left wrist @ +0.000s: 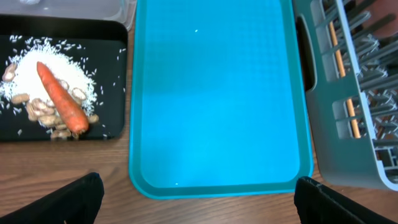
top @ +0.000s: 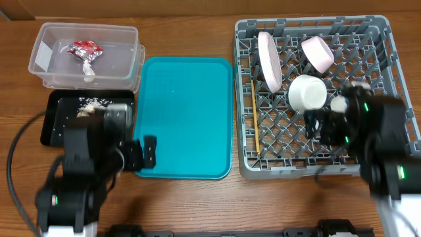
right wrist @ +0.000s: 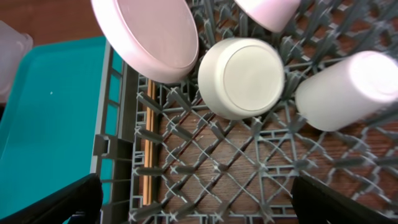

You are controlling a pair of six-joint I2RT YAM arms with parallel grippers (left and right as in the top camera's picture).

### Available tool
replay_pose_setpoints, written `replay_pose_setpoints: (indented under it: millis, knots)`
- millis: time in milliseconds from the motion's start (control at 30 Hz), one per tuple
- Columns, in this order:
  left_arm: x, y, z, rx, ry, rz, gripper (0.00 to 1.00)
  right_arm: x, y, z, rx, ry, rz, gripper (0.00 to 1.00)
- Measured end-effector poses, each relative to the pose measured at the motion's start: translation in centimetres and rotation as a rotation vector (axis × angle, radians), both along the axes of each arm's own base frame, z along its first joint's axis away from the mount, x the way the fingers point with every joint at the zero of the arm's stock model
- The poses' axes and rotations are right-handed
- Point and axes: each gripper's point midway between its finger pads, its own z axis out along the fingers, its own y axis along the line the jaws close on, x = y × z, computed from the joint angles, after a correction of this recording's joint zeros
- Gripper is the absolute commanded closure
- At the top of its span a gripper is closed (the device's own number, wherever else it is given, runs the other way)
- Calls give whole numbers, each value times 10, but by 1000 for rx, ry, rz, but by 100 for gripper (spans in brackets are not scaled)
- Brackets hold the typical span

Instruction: Sort waste into correct bins and load items into the dishwasher

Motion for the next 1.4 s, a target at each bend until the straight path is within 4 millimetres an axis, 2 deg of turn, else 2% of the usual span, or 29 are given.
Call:
replay_pose_setpoints:
  millis: [133, 200, 833, 900, 1033, 1133, 1233, 1400]
  knots:
    - [-11, 0, -10, -34, -10, 41, 0, -35, -6, -1, -23, -9, -23, 0]
    - [-6, 0, -13, -49, -11, 60, 0, -41, -6, -5, -28, 5, -26, 0]
    - [3, 0, -39, -46, 121, 72, 0, -41, -9, -4, -38, -2, -35, 0]
    - [4, 0, -43, -45, 137, 72, 0, -41, -9, 4, -42, -48, -33, 0]
    - [6, 0, -51, -42, 178, 73, 0, -34, -1, 34, -46, -331, -4, 0]
    - [8, 0, -57, -40, 204, 74, 0, -34, 1, 28, -40, -435, -2, 0]
    - [10, 0, -65, -37, 238, 75, 0, -32, 0, 12, -36, -550, -6, 0]
    - [13, -1, -78, -32, 300, 76, 0, -28, 0, 13, -18, -811, -17, 0]
